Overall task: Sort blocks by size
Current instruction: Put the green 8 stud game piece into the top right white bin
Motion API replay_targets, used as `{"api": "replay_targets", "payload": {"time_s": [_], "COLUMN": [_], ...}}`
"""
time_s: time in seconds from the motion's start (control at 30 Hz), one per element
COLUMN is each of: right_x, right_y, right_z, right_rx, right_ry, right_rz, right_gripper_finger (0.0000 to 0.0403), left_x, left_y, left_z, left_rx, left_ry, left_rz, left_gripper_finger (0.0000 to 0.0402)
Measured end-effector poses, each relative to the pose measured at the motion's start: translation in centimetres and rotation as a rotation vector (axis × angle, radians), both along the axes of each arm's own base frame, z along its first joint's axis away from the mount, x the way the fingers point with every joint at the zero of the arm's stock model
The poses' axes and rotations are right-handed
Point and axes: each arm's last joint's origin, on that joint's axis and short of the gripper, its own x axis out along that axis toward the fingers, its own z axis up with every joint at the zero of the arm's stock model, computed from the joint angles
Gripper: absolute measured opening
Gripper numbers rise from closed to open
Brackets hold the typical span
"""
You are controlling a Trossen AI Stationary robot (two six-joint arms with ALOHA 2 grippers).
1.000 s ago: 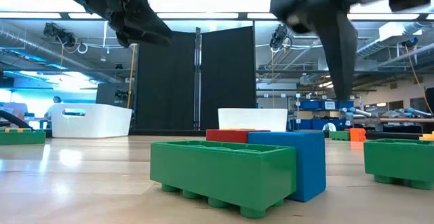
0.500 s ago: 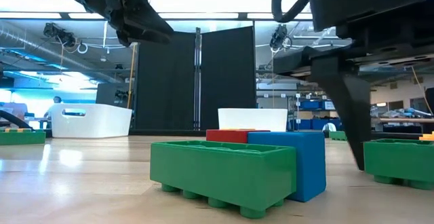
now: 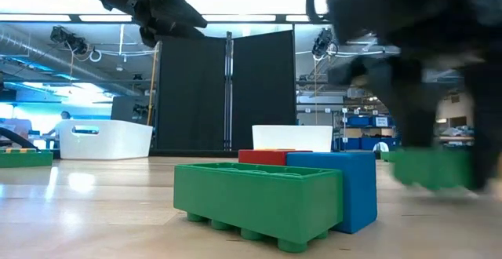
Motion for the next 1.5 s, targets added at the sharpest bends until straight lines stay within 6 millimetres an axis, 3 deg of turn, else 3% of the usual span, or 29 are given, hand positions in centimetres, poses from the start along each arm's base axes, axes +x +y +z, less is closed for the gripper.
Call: {"api": "replay_targets", "payload": {"time_s": [0.27,0.6,0.73,0.93,1.1,1.23,1.37,1.5], "right_x": [0.2,1.0,1.4,1.9,2.2,0.5,-0.6,0.1], "right_y": [-4.4,-9.5,-13.0,-22.5,-31.6,-38.2,-42.9,-45.4], "right_z": [5.5,13.5,15.2,15.6,15.7,15.3,13.5,11.4], "right_rx": [-0.146,-0.274,-0.318,-0.315,-0.117,-0.024,0.032,-0.011], "right_ry": [-0.214,-0.861,-0.994,-0.897,-0.888,-0.889,-0.746,-0.545], "right_rz": [-0.408,-0.831,-1.026,-1.210,-1.238,-1.345,-1.380,-1.325], "right_gripper_finger": [0.0151,0.0151,0.0151,0.0151,0.0151,0.0151,0.0151,0.0151], "left_x": [0.1,0.1,0.0,-0.1,-0.1,-0.3,-0.4,-0.5], "left_y": [0.0,0.0,0.0,0.1,0.3,0.7,1.1,1.4], "left_z": [0.2,0.2,0.1,-0.2,-0.1,0.1,0.1,0.2], "left_rx": [0.023,0.025,0.029,0.066,0.138,0.163,0.161,0.159], "left_ry": [-0.018,-0.017,0.003,0.038,0.049,0.031,0.009,0.000], "left_rz": [-0.008,-0.008,-0.008,0.001,0.067,0.198,0.333,0.376], "left_gripper_finger": [0.0209,0.0209,0.0209,0.0209,0.0209,0.0209,0.0209,0.0209]}}
